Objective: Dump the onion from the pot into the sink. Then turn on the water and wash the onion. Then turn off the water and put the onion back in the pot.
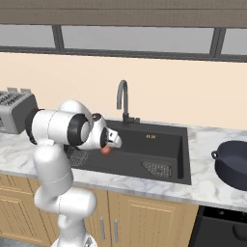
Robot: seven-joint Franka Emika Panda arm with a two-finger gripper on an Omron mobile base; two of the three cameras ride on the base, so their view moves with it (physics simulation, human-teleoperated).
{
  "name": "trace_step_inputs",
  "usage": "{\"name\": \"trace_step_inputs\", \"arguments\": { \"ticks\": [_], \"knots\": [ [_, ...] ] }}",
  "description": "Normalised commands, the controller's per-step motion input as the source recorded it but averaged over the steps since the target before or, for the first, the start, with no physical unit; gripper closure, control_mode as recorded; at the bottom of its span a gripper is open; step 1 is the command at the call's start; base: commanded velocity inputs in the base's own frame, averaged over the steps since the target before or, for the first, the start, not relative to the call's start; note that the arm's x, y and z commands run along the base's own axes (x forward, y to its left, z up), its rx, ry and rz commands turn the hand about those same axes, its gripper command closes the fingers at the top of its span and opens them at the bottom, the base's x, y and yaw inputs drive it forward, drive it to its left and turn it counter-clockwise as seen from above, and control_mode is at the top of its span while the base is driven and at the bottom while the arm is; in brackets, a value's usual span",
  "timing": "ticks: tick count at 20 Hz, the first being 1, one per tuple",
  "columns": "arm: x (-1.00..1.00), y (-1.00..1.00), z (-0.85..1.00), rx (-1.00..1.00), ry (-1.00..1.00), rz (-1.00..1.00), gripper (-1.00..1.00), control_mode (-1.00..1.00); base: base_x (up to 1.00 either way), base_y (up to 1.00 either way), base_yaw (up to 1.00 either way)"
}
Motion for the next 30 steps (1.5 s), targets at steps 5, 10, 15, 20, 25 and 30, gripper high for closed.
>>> {"name": "trace_step_inputs", "arguments": {
  "ticks": [5, 10, 15, 20, 25, 30],
  "knots": [
    [-0.08, 0.03, 0.77, 0.00, 0.00, 0.00, 1.00, -1.00, 0.00, 0.00, 0.00],
    [-0.03, 0.00, 0.87, 0.00, 0.00, 0.00, 1.00, -1.00, 0.00, 0.00, 0.00],
    [-0.22, -0.02, 0.72, 0.00, 0.01, 0.00, 1.00, -1.00, 0.00, 0.00, 0.00],
    [-0.09, -0.23, 0.44, -0.03, 0.05, -0.01, 1.00, -1.00, 0.00, 0.00, 0.00],
    [-0.10, -0.75, 0.06, -0.11, 0.00, -0.17, 1.00, -1.00, 0.00, 0.00, 0.00],
    [-0.13, -0.95, 0.24, -0.01, 0.00, -0.22, 1.00, -1.00, 0.00, 0.00, 0.00]
  ]
}}
